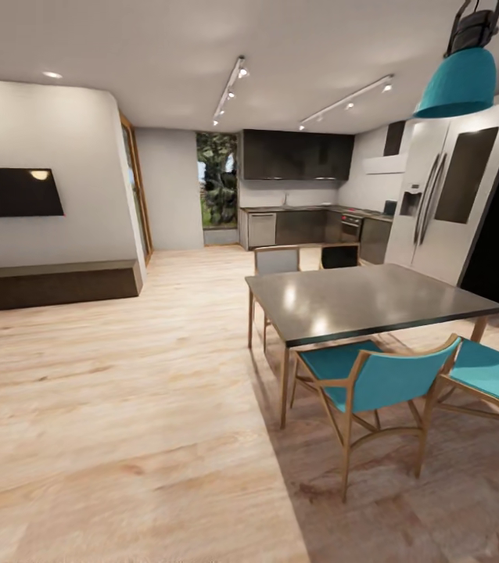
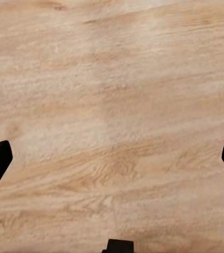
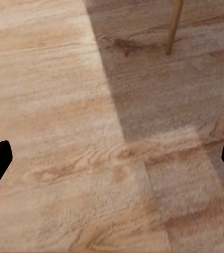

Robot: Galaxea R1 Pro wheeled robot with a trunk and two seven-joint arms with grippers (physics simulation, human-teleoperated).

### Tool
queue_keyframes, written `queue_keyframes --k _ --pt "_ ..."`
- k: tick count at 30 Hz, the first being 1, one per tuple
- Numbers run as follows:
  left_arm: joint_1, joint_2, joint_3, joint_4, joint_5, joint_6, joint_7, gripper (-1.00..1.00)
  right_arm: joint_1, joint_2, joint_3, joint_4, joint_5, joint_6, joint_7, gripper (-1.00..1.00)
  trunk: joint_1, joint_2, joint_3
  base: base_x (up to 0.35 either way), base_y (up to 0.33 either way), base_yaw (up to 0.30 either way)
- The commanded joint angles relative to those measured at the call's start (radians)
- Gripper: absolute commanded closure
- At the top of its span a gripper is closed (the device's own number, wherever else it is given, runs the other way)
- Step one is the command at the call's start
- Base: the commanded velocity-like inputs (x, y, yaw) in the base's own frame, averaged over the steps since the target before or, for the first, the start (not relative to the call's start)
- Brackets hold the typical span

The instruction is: In the kitchen, take the Vidalia onion out of the sink, dice it on the chopping board with the paring knife, put the diced onion into the bowl on the countertop, then place both the paring knife and the chopping board into the sink.

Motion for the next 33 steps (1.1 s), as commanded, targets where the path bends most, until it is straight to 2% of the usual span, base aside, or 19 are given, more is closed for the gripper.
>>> queue_keyframes --k 1,15,27,33 --pt "0.0 0.0 0.0 -0.001 -0.001 -0.001 0.003 -1.0 0.0 0.0 0.0 0.0 0.0 -0.003 0.0 -1.0 0.0 -0.001 -0.001 0.0 0.277 0.247" --pt "0.0 0.013 0.001 -0.002 -0.001 -0.001 0.003 -1.0 0.0 0.0 -0.001 0.0 0.0 -0.003 -0.001 -1.0 0.0 -0.001 -0.001 0.156 0.238 0.246" --pt "0.0 0.014 0.002 -0.002 -0.001 -0.001 0.003 -1.0 0.0 0.0 -0.001 0.0 0.0 -0.003 -0.001 -1.0 0.0 -0.001 -0.001 0.281 0.021 0.241" --pt "0.0 0.014 0.002 -0.002 -0.001 -0.001 0.003 -1.0 0.0 0.0 0.0 0.0 0.0 -0.003 0.0 -1.0 0.0 -0.001 -0.001 0.303 -0.054 0.051"
